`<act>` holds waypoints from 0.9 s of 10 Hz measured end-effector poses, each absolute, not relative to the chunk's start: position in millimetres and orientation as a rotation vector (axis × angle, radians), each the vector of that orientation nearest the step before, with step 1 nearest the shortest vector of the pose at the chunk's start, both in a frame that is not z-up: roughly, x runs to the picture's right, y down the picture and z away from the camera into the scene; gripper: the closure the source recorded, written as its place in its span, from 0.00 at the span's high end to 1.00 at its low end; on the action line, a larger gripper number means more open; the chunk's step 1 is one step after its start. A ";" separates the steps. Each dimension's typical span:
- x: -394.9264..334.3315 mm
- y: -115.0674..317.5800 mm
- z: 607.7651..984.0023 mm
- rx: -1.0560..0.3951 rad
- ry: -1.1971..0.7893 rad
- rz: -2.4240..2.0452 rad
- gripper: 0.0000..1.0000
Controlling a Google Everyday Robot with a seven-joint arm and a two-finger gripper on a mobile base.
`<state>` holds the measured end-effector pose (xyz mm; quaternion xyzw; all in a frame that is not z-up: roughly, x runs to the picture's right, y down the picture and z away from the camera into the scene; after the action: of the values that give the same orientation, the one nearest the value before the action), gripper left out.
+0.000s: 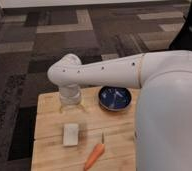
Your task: Pick up the ceramic cup
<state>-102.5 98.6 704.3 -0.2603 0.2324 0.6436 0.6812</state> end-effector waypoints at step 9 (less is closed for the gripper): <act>26.2 86.0 671.1 -0.540 0.604 1.545 0.65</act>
<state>26.2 86.0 671.1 -0.2369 0.2652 0.6783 0.6430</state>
